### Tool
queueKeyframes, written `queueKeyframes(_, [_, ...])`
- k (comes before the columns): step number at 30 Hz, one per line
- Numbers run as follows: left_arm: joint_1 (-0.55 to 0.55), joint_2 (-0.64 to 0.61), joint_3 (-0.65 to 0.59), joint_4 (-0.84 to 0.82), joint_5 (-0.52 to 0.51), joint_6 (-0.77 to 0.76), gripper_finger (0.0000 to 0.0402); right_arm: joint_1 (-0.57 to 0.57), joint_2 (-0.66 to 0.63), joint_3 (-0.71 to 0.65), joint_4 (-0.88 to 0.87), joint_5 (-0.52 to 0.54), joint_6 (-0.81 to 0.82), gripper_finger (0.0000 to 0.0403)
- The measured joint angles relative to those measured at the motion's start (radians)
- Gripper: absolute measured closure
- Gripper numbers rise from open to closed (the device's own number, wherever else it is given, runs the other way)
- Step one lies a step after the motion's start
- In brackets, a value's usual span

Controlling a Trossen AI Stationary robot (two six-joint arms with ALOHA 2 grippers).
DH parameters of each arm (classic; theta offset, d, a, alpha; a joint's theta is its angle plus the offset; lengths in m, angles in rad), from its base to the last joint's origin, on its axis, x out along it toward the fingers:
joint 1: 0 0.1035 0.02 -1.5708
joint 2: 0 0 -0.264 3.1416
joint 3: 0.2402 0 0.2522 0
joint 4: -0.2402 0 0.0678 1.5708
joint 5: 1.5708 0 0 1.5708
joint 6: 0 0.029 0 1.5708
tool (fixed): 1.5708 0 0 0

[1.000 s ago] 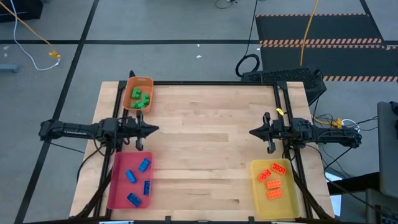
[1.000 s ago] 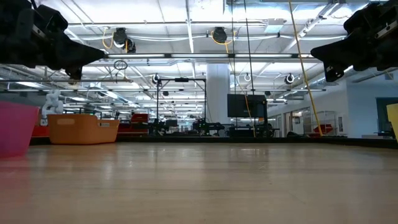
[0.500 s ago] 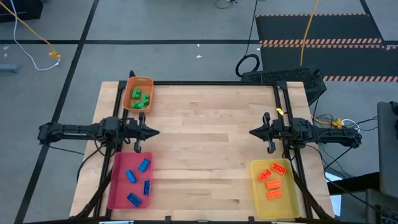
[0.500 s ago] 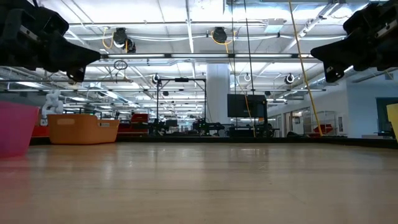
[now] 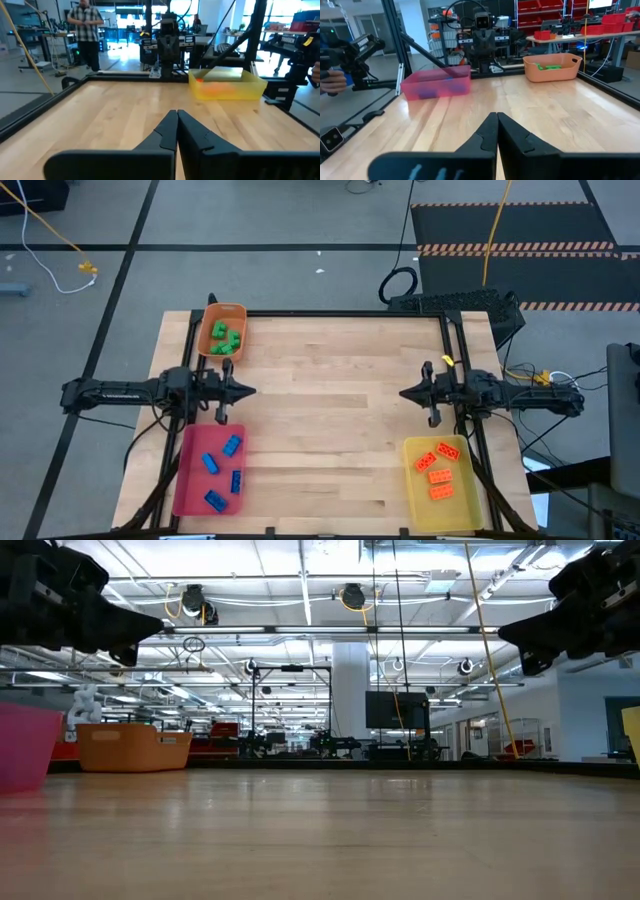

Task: Sort & place blocks by color
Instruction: Return to Home Position

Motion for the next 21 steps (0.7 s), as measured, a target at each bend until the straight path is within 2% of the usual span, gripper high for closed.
queueKeyframes(6, [0.0, 0.0, 0.0, -0.015, 0.0, 0.002, 0.0386, 0.0, 0.021, 0.0, 0.0, 0.0, -0.029, 0.0403])
queueKeyframes(16, [0.0, 0.0, 0.0, -0.015, 0.0, 0.001, 0.0399, 0.0, 0.022, 0.0, 0.012, -0.001, -0.019, 0.0403])
queueKeyframes(21, [0.0, 0.0, 0.0, -0.015, 0.0, 0.002, 0.0381, 0.0, 0.022, 0.0, 0.014, -0.001, -0.019, 0.0403])
